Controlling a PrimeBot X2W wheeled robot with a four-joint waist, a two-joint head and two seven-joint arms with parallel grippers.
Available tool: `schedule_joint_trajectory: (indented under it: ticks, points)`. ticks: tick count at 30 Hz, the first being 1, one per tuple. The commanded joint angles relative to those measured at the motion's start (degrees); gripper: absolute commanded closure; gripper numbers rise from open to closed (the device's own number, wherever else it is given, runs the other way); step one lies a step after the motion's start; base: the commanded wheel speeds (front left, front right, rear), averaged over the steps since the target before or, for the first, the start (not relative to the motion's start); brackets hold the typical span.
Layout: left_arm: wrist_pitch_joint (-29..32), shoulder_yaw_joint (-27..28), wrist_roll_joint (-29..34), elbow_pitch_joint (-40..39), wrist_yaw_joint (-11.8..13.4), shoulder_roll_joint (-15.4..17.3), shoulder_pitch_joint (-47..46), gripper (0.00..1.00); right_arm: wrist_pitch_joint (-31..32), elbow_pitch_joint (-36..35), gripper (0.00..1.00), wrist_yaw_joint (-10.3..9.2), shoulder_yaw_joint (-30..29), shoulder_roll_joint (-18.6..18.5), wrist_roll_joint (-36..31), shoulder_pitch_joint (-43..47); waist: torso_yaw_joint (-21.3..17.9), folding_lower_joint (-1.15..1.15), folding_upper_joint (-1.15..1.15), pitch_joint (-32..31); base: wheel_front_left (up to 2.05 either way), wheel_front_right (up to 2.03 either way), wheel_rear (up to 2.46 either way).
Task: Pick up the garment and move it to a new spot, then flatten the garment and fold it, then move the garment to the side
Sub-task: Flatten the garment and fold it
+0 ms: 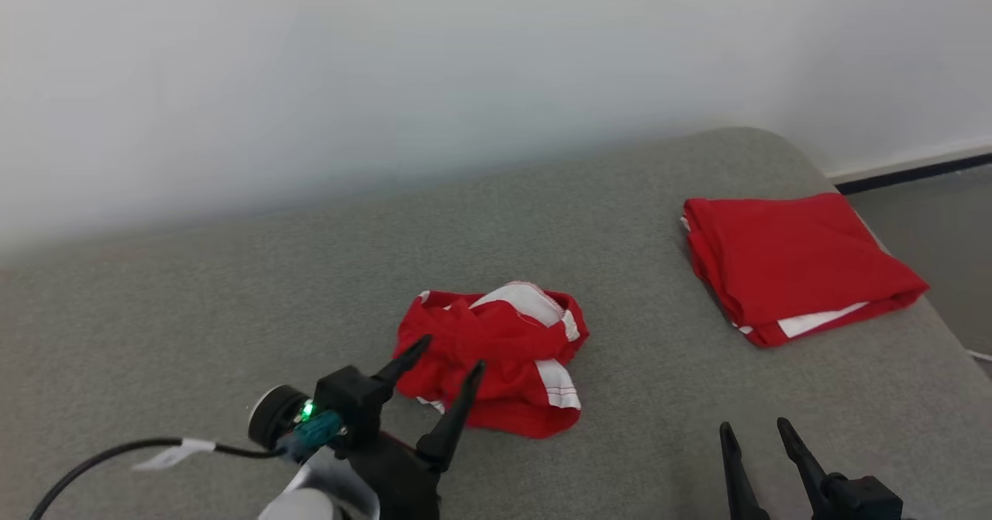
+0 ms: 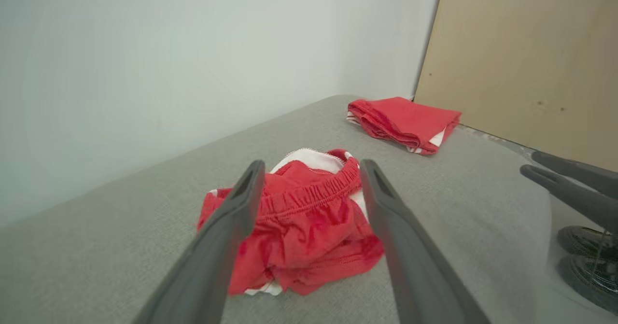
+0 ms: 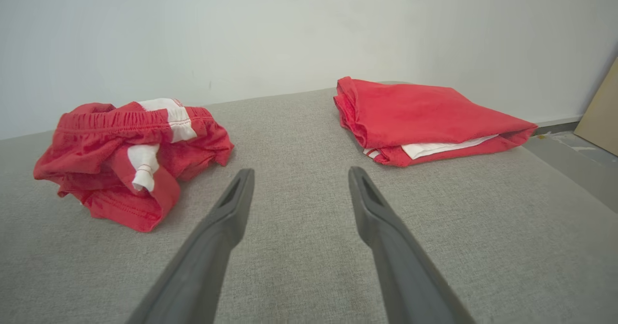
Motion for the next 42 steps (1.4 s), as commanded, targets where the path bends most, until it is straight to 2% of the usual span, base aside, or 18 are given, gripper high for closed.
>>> schedule_joint_trajectory:
  ticks: [1,9,17,26,27,28,29,30,31,42]
  points:
    - [0.65,-1.45,-1.30,0.64,0.09,0.00,-2.08,0.00,0.00,-0.25,0.00,-0.14,0.02,-0.02,-0.27,-0.52,-4.74,0.00,-0.01,2.19,0.00,0.00,0.00]
    - [4.24,-9.61,-6.20,7.85,0.10,-1.63,-12.09,0.00,-0.48,0.21,0.00,-0.14,1.19,-0.01,0.46,-1.20,-9.06,0.00,-0.01,4.28,0.00,0.00,0.00]
    - [6.65,-10.34,-8.03,18.67,0.82,-4.62,-17.85,0.00,-0.91,0.85,0.00,-0.14,1.86,-0.02,0.88,-1.63,-10.07,0.00,-0.01,5.53,0.00,0.00,0.00]
    - [9.23,-12.81,-8.69,25.29,0.27,-6.73,-21.37,0.00,-1.15,1.47,0.00,-0.14,2.77,-0.02,1.03,-2.49,-9.67,0.00,-0.01,5.94,0.00,0.00,0.00]
    - [9.72,-13.28,-8.76,26.03,0.22,-6.95,-21.72,0.05,-1.18,1.53,0.00,-0.14,2.93,-0.03,1.06,-2.69,-9.74,0.00,-0.01,5.94,0.00,0.00,0.00]
    - [10.33,-13.77,-8.86,26.63,0.17,-7.04,-22.02,0.45,-1.14,1.58,0.00,-0.14,3.03,-0.04,1.07,-2.82,-9.83,0.00,-0.01,5.93,0.00,0.00,0.00]
    - [10.87,-14.21,-8.84,27.28,0.13,-7.11,-22.23,0.64,-1.16,1.69,0.00,-0.14,3.16,-0.03,1.16,-2.90,-9.92,0.00,-0.01,5.93,0.00,0.00,0.00]
    - [11.38,-14.54,-8.92,27.98,0.10,-7.19,-22.34,0.86,-1.20,1.78,0.00,-0.14,3.32,-0.02,1.25,-2.93,-10.01,0.00,-0.01,5.94,0.00,0.00,0.00]
    - [11.75,-14.96,-8.93,28.56,0.07,-7.19,-22.46,1.00,-1.27,1.93,0.00,-0.14,3.43,-0.02,1.37,-2.88,-10.12,0.00,-0.01,5.98,0.00,0.00,0.00]
    - [12.70,-17.95,-9.20,31.26,0.08,-7.88,-24.81,1.00,-1.81,3.03,0.00,-0.14,2.79,-0.02,1.56,-3.19,-10.11,0.00,-0.01,5.67,0.00,0.00,0.00]
